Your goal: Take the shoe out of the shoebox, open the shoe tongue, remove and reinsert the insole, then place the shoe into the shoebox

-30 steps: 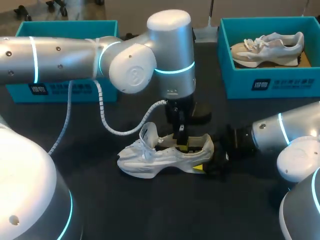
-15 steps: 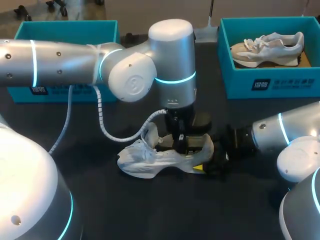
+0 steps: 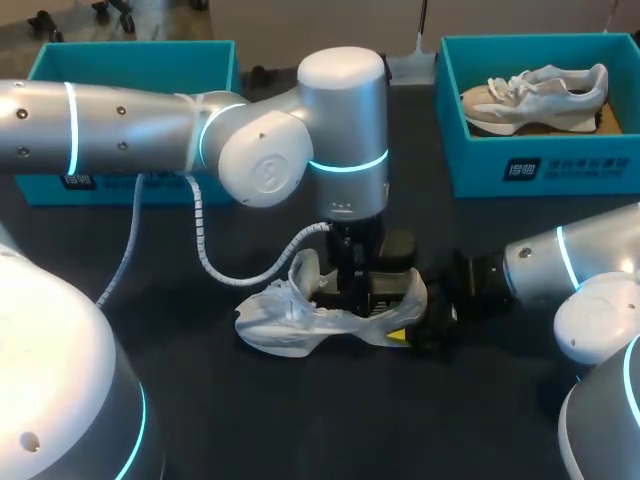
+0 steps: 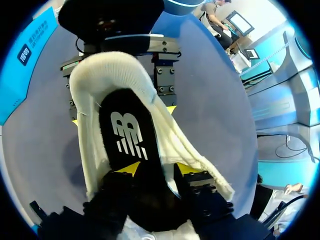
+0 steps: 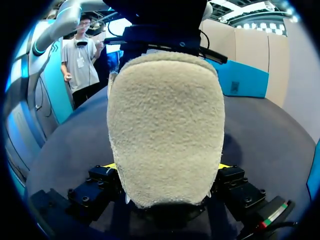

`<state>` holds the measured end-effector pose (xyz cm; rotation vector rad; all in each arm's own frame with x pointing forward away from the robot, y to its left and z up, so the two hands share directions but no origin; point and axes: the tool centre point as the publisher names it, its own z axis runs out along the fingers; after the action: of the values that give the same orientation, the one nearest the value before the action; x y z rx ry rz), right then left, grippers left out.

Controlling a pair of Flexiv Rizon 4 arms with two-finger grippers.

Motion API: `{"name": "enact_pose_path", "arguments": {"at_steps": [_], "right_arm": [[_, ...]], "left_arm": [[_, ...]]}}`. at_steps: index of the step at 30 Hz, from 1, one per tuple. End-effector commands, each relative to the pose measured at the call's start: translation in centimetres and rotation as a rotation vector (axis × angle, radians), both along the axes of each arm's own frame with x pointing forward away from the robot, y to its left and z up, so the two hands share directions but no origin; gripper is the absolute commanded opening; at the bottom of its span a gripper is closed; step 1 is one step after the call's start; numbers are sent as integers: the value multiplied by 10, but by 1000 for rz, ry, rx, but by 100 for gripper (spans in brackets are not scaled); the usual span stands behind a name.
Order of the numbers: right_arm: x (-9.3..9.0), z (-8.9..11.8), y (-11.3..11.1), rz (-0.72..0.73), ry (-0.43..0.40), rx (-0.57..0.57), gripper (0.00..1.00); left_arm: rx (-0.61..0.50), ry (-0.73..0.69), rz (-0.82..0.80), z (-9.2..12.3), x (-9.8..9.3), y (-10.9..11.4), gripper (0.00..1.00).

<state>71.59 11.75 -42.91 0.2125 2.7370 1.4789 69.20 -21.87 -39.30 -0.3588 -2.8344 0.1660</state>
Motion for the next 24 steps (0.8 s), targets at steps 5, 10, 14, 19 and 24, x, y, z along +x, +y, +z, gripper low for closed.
{"name": "enact_pose_path", "arguments": {"at_steps": [5, 10, 14, 19, 24], "right_arm": [[1, -3, 3, -2, 0, -2, 0], [1, -3, 3, -2, 0, -2, 0], [1, -3, 3, -2, 0, -2, 0], [1, -3, 3, -2, 0, -2, 0], [1, -3, 3, -2, 0, -2, 0]], "left_arm": [[-21, -56, -6, -23, 3, -3, 53], [-60, -144, -6, -37, 4, -4, 47], [-63, -161, 6, -45, 9, -4, 38], [-88, -233, 36, -50, 13, -6, 12], [-110, -265, 44, -49, 13, -7, 0]]}}
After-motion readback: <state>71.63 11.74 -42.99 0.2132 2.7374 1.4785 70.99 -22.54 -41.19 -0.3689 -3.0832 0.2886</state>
